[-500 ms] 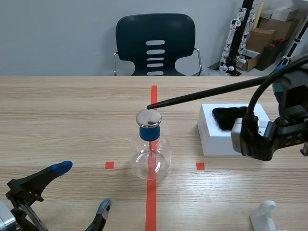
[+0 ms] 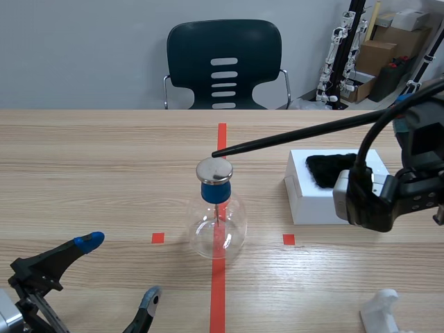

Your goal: Do the electroscope experiment. go back to the standby pose

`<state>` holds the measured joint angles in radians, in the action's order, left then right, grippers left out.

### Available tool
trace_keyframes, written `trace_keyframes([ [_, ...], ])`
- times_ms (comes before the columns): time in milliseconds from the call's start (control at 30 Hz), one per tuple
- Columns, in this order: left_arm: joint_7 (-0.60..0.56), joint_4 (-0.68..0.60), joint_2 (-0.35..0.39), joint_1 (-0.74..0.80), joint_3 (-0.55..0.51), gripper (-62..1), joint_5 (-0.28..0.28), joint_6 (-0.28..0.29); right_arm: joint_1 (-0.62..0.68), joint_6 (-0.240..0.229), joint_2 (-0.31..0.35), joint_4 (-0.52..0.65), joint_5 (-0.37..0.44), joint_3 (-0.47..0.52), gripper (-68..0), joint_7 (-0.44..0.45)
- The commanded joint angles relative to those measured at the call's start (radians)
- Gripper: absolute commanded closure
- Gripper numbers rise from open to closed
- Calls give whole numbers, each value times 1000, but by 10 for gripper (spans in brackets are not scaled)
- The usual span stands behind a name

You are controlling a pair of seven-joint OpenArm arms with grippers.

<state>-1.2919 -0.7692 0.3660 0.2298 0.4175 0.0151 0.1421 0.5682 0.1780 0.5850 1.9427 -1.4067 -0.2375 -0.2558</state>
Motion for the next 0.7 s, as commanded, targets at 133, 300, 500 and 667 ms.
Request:
trace_keyframes([
  [133, -18, -14, 0, 3, -3, -623, -4, 2, -17, 12, 8, 18, -7, 11, -11, -9],
  [300, -18, -14, 0, 3, -3, -623, -4, 2, -17, 12, 8, 18, -6, 11, -11, -9],
  [500, -18, -14, 0, 3, -3, -623, -4, 2, -3, 61, 2, 24, 30, 15, -11, -21],
  [667, -18, -14, 0, 3, -3, -623, -4, 2, 71, 73, -56, 77, 49, 66, -11, 8],
])
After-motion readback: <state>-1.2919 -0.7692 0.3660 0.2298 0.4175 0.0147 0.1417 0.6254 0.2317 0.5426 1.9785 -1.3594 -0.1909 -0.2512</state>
